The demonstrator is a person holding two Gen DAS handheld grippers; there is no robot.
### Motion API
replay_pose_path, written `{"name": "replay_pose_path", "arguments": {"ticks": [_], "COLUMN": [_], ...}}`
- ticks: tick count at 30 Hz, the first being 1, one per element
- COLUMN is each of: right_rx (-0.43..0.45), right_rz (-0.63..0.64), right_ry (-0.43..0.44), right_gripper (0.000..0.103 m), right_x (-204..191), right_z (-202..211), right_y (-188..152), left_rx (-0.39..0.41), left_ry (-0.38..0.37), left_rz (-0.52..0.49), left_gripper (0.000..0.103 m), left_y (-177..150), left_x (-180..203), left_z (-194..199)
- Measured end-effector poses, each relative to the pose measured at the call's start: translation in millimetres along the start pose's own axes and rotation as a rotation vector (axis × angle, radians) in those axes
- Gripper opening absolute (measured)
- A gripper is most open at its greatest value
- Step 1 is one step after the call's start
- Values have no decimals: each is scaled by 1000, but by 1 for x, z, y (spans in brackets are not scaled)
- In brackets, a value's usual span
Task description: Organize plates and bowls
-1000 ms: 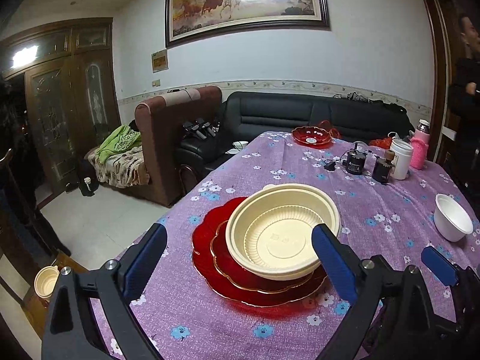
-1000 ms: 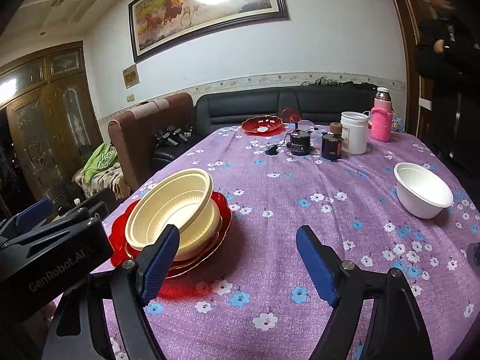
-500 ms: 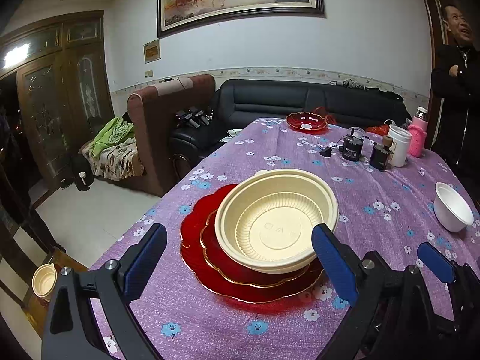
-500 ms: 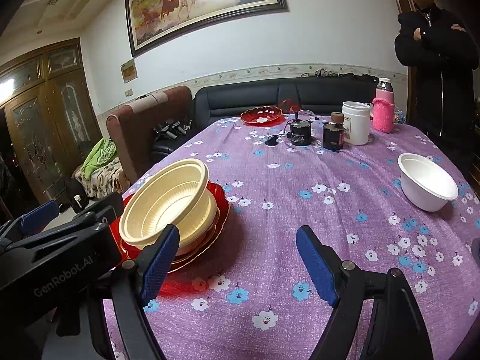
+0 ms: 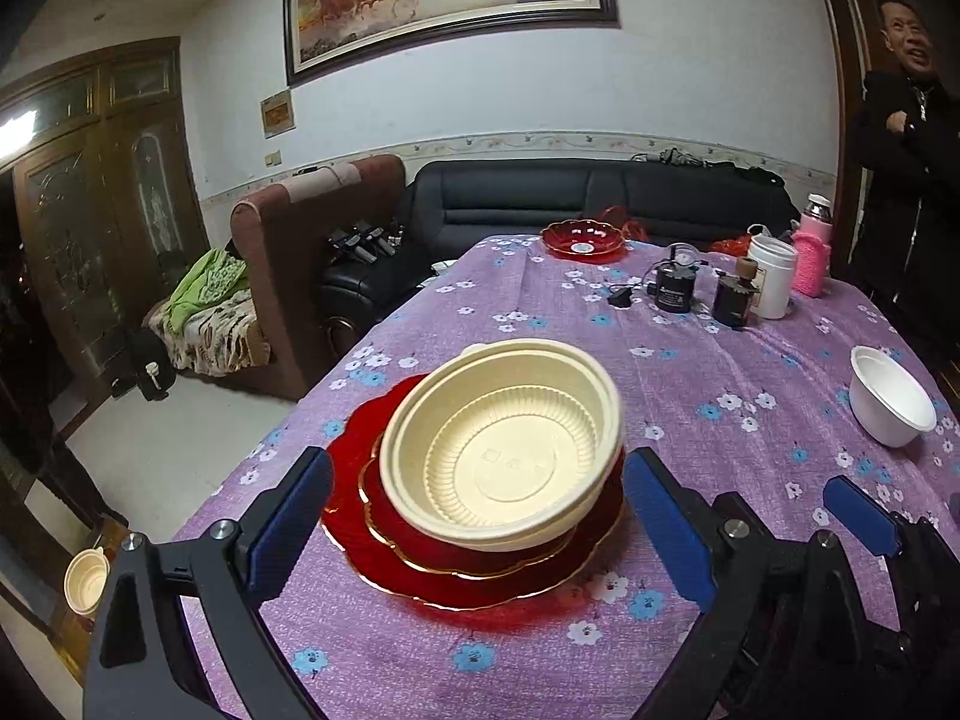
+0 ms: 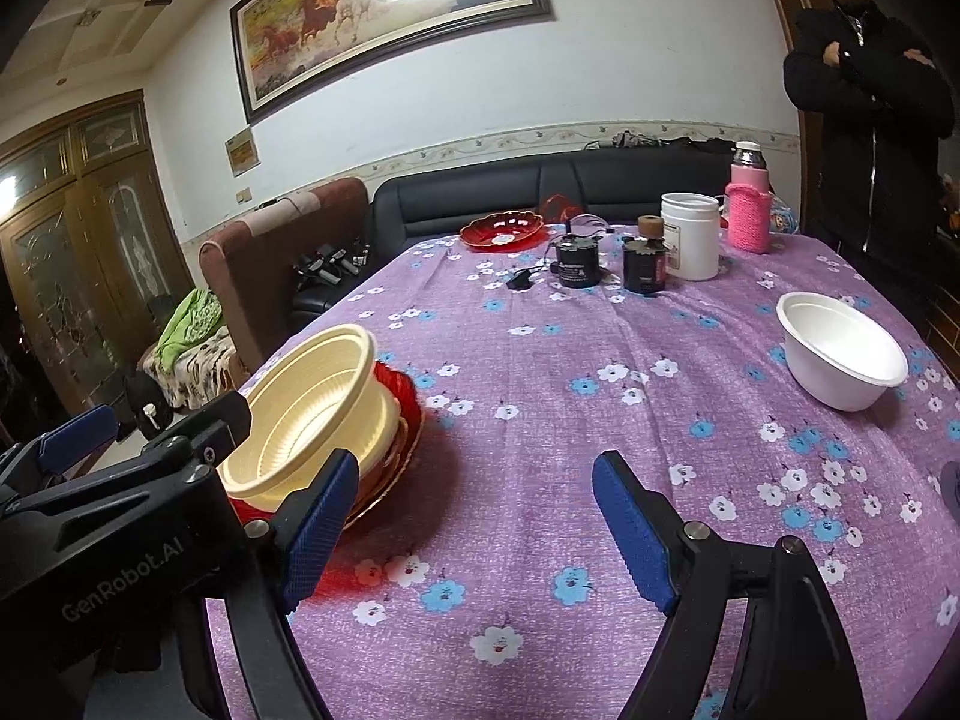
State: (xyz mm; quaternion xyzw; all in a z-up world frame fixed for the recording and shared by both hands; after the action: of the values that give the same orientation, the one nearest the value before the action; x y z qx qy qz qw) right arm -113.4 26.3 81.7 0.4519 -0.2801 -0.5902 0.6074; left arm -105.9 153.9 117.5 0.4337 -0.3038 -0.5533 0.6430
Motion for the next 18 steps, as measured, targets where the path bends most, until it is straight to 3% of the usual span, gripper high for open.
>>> {"name": "replay_pose_path", "arguments": {"ticks": [10, 18], "right_rx": [-12, 10], "right_rz": [-50, -68], "right_ry": [-11, -50], "right_gripper": [85, 85], "right_x": [22, 48], "right_z": [-2, 6], "right_y": [-2, 10], "left_rx": [-13, -38], "left_ry": [-15, -169], "left_rz": [-35, -89], "left_gripper": [97, 97], "left_y": [2, 24], "left_x": [18, 47], "left_z": [-3, -2]}}
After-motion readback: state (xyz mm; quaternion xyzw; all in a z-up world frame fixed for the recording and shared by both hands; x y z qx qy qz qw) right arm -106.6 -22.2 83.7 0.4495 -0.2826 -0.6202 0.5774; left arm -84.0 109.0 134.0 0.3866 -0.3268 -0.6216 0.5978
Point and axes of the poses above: each gripper's, at about its wrist camera, not at the fingertips, and z roughly against the way its jaws point, x to its right, y to its top, the point moved 1 cm from there along -z, roughly the way its jaws point, and after that the axes turned 7 degrees about x, right-handed, at the moved point
